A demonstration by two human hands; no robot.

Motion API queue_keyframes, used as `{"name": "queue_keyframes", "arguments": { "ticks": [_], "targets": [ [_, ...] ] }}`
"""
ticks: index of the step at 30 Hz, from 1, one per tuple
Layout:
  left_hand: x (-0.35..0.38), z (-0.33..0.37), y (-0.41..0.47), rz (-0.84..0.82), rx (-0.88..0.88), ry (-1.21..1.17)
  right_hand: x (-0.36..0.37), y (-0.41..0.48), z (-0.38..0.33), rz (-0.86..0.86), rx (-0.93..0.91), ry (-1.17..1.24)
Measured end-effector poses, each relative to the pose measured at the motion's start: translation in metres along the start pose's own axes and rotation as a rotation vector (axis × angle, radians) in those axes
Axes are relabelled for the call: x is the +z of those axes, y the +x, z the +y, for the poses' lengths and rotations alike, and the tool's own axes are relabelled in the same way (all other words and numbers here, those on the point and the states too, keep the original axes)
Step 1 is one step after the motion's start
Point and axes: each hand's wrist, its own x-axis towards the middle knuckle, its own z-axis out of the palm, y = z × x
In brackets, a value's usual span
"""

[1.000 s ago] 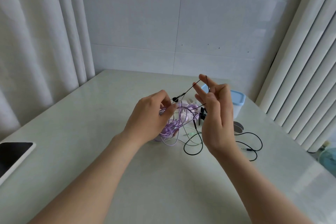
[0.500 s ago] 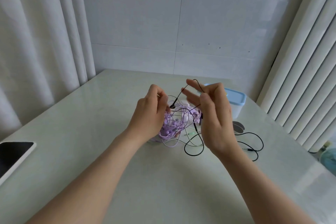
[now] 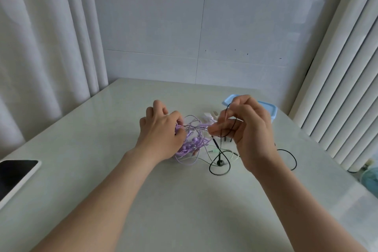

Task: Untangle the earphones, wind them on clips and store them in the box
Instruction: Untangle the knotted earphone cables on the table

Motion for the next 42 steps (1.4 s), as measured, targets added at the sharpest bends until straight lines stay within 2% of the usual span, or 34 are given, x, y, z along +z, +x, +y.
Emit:
{"name": "queue_keyframes", "arguments": {
  "ticks": [5, 8, 10, 12, 13, 15, 18, 20, 23, 28, 31, 35, 38, 42],
  "targets": [
    [-0.004, 0.005, 0.003, -0.031, 0.159, -0.128, 0.0, -0.003, 0.004, -0.251, 0.009, -0.031],
    [-0.006, 0.007, 0.002, -0.098, 0.273, -0.271, 0.002, -0.002, 0.007, -0.233, -0.077, -0.139],
    [-0.007, 0.006, 0.001, -0.121, 0.289, -0.32, 0.0, 0.003, 0.013, -0.06, -0.109, -0.338],
    [-0.008, 0.008, 0.0, -0.145, 0.249, -0.339, -0.009, 0.01, 0.021, 0.141, -0.125, -0.702],
    [-0.009, 0.009, 0.0, -0.148, 0.231, -0.339, -0.015, 0.012, 0.024, 0.188, -0.113, -0.905],
    [-0.008, 0.01, 0.0, -0.136, 0.212, -0.325, -0.024, 0.014, 0.029, 0.198, -0.025, -1.209],
    [-0.003, 0.007, 0.0, -0.105, 0.225, -0.274, -0.024, 0.008, 0.032, 0.044, 0.139, -1.366],
    [0.0, 0.004, 0.0, -0.101, 0.249, -0.238, -0.021, 0.007, 0.034, -0.068, 0.16, -1.36],
    [0.003, 0.001, 0.001, -0.092, 0.265, -0.176, -0.017, 0.006, 0.032, -0.143, 0.16, -1.295],
    [0.001, 0.001, 0.003, 0.009, 0.233, -0.079, -0.015, 0.008, 0.028, -0.097, 0.009, -1.203],
    [-0.001, 0.0, 0.003, 0.091, 0.227, -0.039, -0.012, 0.008, 0.026, -0.13, -0.006, -1.111],
    [-0.003, -0.005, 0.004, 0.166, 0.208, 0.012, -0.014, 0.009, 0.032, -0.108, -0.019, -1.147],
    [-0.003, -0.009, 0.005, 0.163, 0.158, 0.075, -0.015, 0.01, 0.032, -0.113, 0.002, -1.114],
    [0.001, -0.012, 0.006, 0.111, 0.14, 0.074, -0.013, 0.01, 0.028, -0.135, 0.095, -0.848]
  ]
}}
